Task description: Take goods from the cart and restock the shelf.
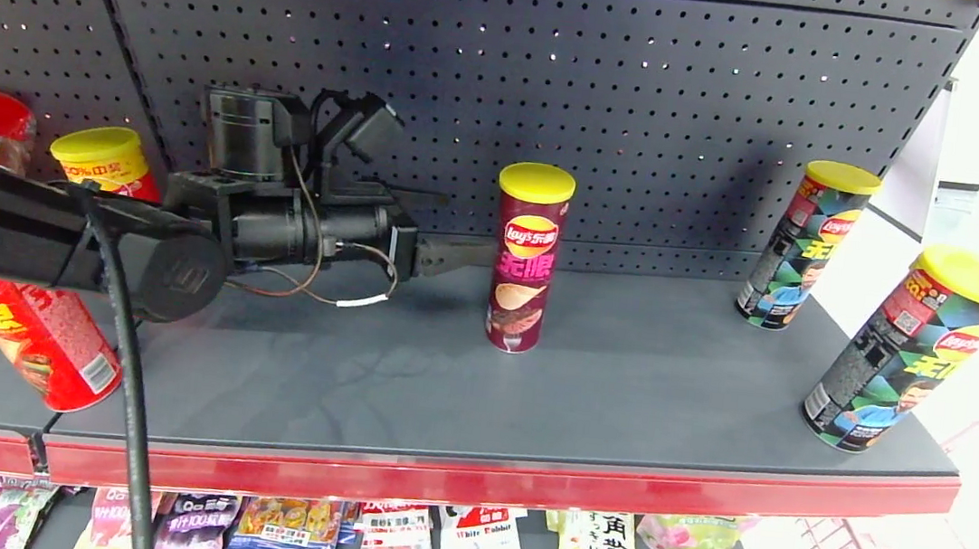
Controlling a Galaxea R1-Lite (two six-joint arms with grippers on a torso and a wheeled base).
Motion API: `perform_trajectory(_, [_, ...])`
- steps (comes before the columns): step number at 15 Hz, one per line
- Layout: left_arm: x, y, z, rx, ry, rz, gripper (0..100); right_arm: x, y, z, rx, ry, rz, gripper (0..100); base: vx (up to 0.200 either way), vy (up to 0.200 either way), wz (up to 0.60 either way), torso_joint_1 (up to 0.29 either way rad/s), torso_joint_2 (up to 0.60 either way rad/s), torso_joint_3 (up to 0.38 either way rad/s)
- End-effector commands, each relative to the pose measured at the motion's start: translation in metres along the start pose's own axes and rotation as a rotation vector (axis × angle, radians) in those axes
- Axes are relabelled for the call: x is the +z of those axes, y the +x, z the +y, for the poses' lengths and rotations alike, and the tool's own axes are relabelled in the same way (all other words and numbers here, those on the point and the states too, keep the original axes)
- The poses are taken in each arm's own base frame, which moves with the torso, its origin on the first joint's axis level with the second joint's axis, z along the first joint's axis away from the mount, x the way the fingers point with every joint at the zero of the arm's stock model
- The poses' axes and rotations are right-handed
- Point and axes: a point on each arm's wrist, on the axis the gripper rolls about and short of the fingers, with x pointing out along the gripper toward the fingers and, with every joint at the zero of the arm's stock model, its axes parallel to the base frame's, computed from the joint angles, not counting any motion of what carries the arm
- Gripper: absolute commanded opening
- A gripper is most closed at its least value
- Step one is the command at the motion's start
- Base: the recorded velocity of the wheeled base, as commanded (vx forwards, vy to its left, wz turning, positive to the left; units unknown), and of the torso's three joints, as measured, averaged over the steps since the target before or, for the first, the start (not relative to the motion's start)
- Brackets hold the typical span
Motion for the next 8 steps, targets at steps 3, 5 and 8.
perform_trajectory(3, [-0.007,0.021,0.001,-0.029,-0.011,0.003,100,0.000,0.001,0.000,0.002,0.003,0.008,0,0.000,0.000,0.00,0.000,0.00,0.000])
perform_trajectory(5, [-0.008,0.027,0.001,-0.035,-0.011,0.003,100,0.000,0.001,0.000,0.002,0.014,0.010,0,0.000,0.000,0.00,0.000,0.00,0.000])
perform_trajectory(8, [-0.010,0.043,0.011,-0.017,-0.002,-0.011,100,0.000,0.001,0.000,0.002,0.016,0.011,0,0.000,0.000,0.00,0.000,0.00,0.000])
